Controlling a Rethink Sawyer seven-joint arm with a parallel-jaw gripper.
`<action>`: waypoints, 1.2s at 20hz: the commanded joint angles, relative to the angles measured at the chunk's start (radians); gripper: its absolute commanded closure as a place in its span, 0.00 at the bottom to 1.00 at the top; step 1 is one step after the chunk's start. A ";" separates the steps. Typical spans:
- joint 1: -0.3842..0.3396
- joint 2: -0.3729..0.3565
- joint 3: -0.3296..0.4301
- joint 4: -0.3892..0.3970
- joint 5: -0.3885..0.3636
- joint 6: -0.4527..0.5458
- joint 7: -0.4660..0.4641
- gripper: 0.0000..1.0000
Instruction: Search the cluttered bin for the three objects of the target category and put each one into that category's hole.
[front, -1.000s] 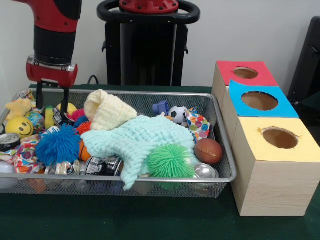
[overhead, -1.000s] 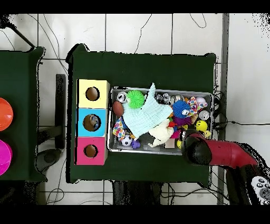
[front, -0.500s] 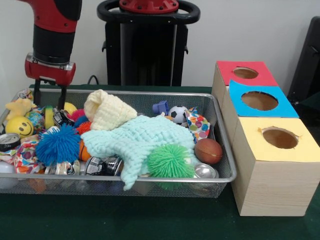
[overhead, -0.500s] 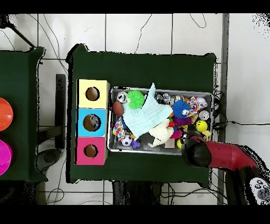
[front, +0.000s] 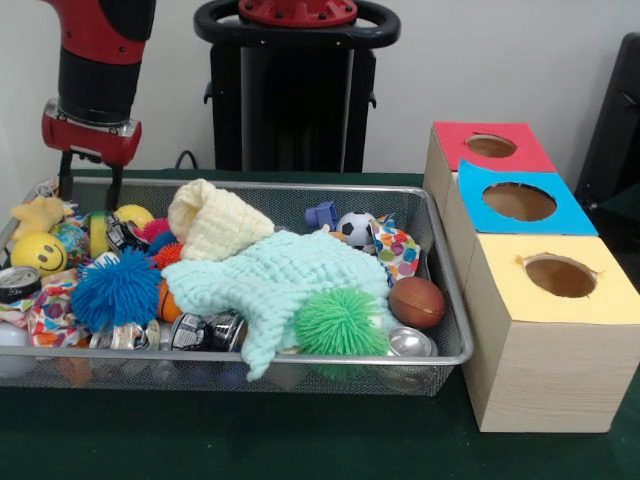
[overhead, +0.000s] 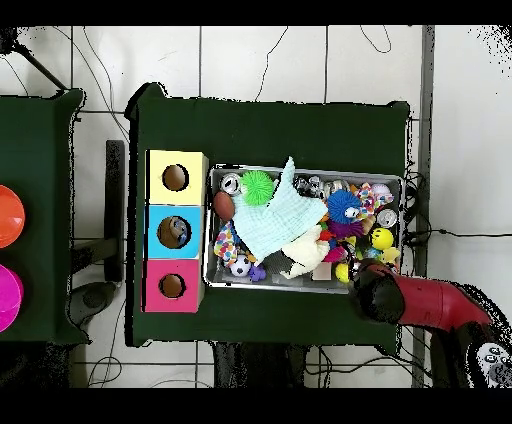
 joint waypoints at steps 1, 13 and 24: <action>-0.004 0.122 0.005 -0.085 0.009 -0.047 0.120 0.00; -0.008 0.207 0.015 -0.143 0.026 -0.113 0.122 0.00; -0.033 0.153 0.047 -0.090 0.038 -0.097 0.093 1.00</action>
